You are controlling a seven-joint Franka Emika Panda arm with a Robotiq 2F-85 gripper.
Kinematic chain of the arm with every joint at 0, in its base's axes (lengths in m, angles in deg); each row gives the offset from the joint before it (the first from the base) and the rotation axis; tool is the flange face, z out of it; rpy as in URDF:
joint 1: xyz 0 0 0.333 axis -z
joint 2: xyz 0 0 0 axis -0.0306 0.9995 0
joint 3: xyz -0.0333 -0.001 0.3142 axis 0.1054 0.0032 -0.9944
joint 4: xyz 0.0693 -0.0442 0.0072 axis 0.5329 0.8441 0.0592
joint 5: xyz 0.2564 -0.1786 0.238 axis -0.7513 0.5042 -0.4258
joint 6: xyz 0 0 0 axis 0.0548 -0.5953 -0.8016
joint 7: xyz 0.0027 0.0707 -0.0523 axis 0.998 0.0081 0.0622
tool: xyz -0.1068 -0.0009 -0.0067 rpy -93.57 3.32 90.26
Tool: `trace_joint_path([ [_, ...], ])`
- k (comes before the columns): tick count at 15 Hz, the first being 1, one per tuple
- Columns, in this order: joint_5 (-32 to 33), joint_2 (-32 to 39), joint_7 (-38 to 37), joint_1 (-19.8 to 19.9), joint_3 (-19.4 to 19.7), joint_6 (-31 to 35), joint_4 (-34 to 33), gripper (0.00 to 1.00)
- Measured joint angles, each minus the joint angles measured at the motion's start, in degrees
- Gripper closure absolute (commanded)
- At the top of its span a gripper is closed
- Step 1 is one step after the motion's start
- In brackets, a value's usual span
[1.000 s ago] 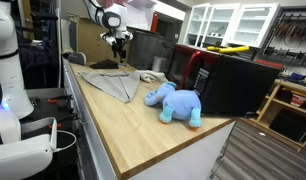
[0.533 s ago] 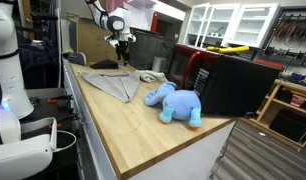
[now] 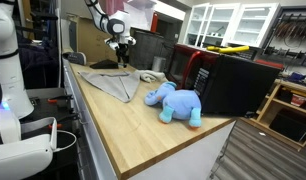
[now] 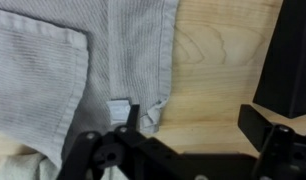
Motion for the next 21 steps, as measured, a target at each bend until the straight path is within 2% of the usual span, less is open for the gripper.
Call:
trace_joint_path([
  [5, 2.26, 1.50, -2.54, -0.13, 1.02, 3.07, 0.96, 0.00],
  [6, 3.25, 1.97, -3.60, -0.18, 1.27, 3.65, 1.26, 0.20],
  [15, 4.52, 4.69, -5.89, -1.51, 2.07, 9.19, 1.51, 0.88],
  [17, 4.52, 4.69, -5.89, -1.71, 2.02, 9.48, 1.51, 0.99],
  [20, 4.52, 4.70, -5.89, -1.76, 2.09, 9.84, 1.51, 1.00],
  [21, 4.53, 4.72, -5.89, -1.76, 2.20, 9.99, 1.53, 0.73],
])
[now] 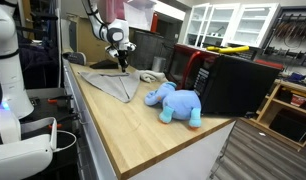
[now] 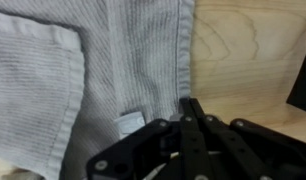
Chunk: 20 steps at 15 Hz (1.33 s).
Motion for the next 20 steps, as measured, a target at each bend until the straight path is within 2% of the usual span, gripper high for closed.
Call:
trace_joint_path([
  [1, 0.15, 0.02, 0.00, -0.03, 0.22, 0.27, 0.02, 0.72],
  [3, 0.77, 0.08, -0.01, -0.27, 1.10, 1.17, 0.10, 0.58],
  [4, 1.60, 0.12, -0.28, -0.55, 1.81, 1.72, 0.15, 0.68],
  [5, 2.76, 0.21, -0.88, -0.87, 2.59, 2.24, 0.24, 0.88],
  [8, 6.19, 0.97, -2.37, -2.24, 4.83, 4.14, 0.87, 0.99],
  [12, 7.14, 1.31, -3.15, -4.08, 6.17, 5.73, 1.20, 0.98],
  [16, 6.94, 1.29, -3.15, -4.18, 6.08, 5.73, 1.21, 0.98],
  [20, 2.63, 1.26, -3.09, -4.01, 2.38, 5.63, 1.20, 0.98],
])
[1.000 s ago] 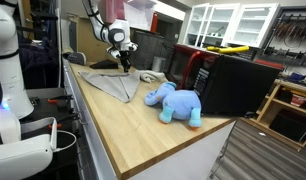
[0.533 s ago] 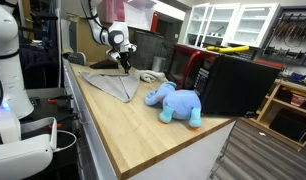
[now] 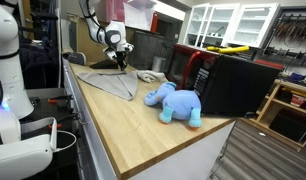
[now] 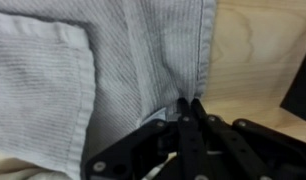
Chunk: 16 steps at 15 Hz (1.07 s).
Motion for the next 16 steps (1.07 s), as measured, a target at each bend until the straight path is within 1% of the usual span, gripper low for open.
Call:
trace_joint_path([
  [4, -7.60, -0.15, 0.16, 0.44, -6.10, -0.84, -0.26, 0.98],
  [8, -16.74, -1.84, 3.20, 3.32, -12.19, -4.72, -1.03, 0.97],
  [9, -18.92, -2.54, 4.59, 4.21, -13.37, -6.54, -1.28, 0.69],
  [10, -21.39, -3.30, 6.36, 5.13, -14.47, -8.81, -1.54, 0.67],
  [11, -24.04, -4.11, 8.56, 6.06, -15.44, -11.53, -1.82, 0.61],
  [13, -28.84, -6.01, 13.24, 7.60, -16.41, -18.20, -2.40, 0.45],
  [14, -30.65, -7.10, 15.74, 8.30, -16.38, -22.24, -2.71, 0.39],
  [15, -32.12, -8.25, 18.13, 9.04, -16.11, -26.48, -3.00, 0.30],
  [16, -33.26, -9.43, 20.34, 9.66, -15.53, -30.57, -3.23, 0.24],
])
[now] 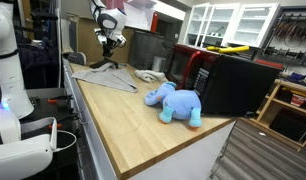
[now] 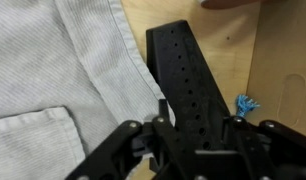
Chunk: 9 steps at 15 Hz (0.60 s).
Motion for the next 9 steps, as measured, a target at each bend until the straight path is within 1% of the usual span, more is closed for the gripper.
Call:
trace_joint_path([
  [1, -0.48, -1.11, 1.56, 0.41, 0.93, -3.46, -0.19, 0.17],
  [2, -0.50, -2.10, 2.41, 0.58, 2.13, -5.31, -0.27, 0.08],
  [3, -0.28, -2.80, 2.72, 0.62, 3.35, -5.76, -0.28, 0.02],
  [4, 0.17, -3.12, 2.98, 0.62, 4.51, -5.75, -0.32, 0.00],
  [6, 1.76, -2.87, 3.61, 0.64, 6.51, -4.89, -0.36, 0.00],
  [9, 5.61, -0.96, 4.86, 0.60, 7.90, -0.12, 0.09, 0.00],
])
